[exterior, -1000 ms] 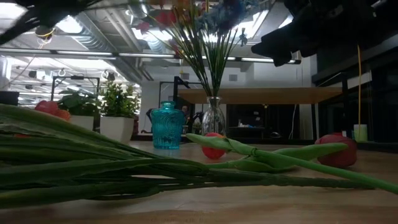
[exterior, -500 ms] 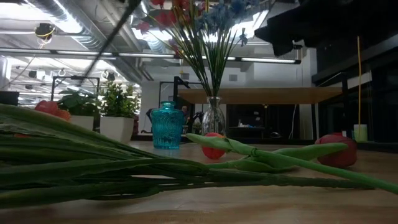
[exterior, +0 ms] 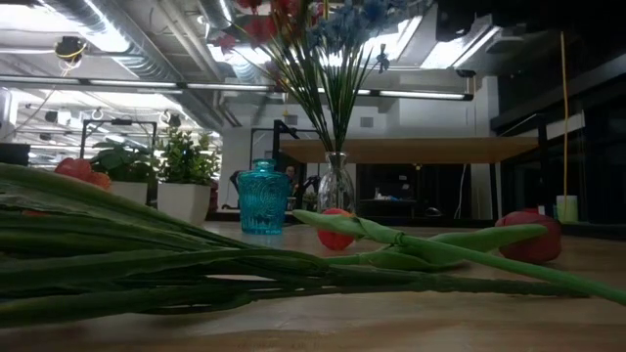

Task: Pick and place flowers into a vace then onto a shelf
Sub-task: Put the purple flowers into the transparent vase

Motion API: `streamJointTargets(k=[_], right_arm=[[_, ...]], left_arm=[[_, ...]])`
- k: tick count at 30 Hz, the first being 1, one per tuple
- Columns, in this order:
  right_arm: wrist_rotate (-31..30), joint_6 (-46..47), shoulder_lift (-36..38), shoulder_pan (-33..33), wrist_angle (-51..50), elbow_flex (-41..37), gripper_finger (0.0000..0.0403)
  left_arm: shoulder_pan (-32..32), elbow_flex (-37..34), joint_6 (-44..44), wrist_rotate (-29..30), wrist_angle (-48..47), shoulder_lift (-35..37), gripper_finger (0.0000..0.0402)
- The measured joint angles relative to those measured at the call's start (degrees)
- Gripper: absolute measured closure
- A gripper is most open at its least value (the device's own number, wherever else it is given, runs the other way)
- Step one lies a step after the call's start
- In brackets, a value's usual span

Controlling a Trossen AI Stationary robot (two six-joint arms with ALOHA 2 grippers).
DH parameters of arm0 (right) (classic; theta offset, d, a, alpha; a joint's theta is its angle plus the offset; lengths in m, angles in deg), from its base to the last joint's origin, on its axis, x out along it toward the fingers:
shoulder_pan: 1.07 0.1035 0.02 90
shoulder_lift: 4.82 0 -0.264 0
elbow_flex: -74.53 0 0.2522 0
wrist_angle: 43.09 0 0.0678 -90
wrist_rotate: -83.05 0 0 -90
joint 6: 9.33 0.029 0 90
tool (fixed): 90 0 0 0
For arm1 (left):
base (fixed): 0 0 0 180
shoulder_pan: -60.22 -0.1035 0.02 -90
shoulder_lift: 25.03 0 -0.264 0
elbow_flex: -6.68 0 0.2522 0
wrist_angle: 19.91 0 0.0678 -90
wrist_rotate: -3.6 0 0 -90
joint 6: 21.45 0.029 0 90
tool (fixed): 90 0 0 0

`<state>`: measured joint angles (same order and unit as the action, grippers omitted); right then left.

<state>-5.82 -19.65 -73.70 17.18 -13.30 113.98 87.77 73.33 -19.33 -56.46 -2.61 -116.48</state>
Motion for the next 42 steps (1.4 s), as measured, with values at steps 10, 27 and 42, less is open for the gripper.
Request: streamJointTargets(k=[10,27,42], right_arm=[[0.0,-0.4,0.0,1.7,1.0,0.0,0.0228],[0.0,-0.2,-5.6,1.2,11.3,0.7,0.0228],[4.5,0.8,-11.6,0.3,10.7,6.8,0.0228]], left_arm=[[-4.1,0.0,5.1,-9.0,15.6,-6.6,0.0398],[-5.7,0.0,3.2,-9.7,19.3,-8.8,0.0398],[-7.3,0.0,5.7,-9.6,20.5,-8.8,0.0398]])
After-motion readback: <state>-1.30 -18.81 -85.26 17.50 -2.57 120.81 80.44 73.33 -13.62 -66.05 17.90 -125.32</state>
